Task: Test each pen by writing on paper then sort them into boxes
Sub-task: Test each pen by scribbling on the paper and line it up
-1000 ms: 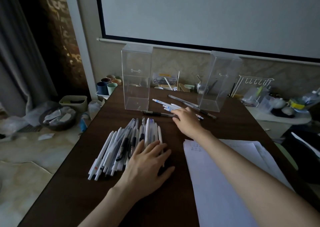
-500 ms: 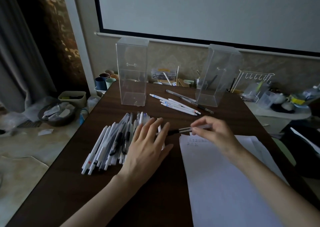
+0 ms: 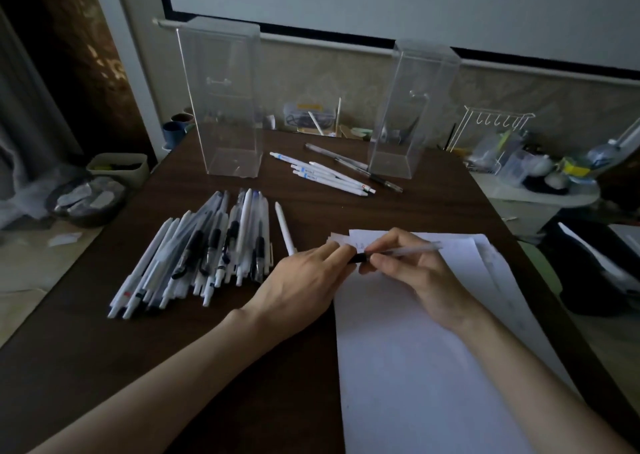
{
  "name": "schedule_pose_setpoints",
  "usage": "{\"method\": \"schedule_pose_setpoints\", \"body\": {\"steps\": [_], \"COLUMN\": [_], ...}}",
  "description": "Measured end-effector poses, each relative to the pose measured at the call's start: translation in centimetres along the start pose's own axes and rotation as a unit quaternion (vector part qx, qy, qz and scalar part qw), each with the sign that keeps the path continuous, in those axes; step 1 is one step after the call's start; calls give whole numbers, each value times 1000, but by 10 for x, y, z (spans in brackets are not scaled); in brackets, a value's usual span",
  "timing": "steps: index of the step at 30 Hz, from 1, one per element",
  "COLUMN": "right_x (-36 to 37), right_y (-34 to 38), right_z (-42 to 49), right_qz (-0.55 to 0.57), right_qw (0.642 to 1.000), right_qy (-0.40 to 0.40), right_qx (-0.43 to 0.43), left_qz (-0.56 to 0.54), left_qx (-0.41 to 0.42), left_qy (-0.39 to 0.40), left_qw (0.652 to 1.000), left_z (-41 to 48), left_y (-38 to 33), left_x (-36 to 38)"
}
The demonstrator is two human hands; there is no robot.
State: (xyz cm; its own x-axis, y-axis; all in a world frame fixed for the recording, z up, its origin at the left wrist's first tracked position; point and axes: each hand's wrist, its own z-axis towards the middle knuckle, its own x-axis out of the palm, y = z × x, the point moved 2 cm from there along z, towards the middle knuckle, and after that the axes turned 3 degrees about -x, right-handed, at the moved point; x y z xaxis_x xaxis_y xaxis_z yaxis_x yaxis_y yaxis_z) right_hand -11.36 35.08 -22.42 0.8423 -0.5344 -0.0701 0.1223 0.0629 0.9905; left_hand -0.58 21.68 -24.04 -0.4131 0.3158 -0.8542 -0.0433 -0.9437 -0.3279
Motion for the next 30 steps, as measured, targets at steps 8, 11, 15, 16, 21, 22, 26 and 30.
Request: {"method": "schedule_pose_setpoints", "body": {"steps": [8,11,15,16,21,22,26,30], "right_x": [0,-4,-16,-16,-9,-9,-15,-15], "right_y": [-5,-11,-14,-14,-17,-17,-21,-28], "right_z": [0,3,7,7,13,16,35,40], "right_qz": [-8,43,90,52,-112,-120,-174,-192], "right_qw": [1000,998,991,991,979,978,966,957], "right_qy": [4,-27,-102,-120,-170,-169,-189,-220], "right_qx": [-21,-28,-14,-14,-19,-11,28,5], "left_qz": [47,51,44,58,98,97,88,94], "left_qx": [-9,-42,-42,-11,76,75,68,69], "left_qy": [-25,-46,-53,-28,80,83,77,80], "left_qw": [999,997,997,998,989,989,991,990], "left_z": [-2,-3,-5,-7,-13,-13,-14,-16], "left_y": [3,1,2,1,-7,-8,-8,-9], "left_x": [-5,-7,-5,-1,13,13,14,14]}}
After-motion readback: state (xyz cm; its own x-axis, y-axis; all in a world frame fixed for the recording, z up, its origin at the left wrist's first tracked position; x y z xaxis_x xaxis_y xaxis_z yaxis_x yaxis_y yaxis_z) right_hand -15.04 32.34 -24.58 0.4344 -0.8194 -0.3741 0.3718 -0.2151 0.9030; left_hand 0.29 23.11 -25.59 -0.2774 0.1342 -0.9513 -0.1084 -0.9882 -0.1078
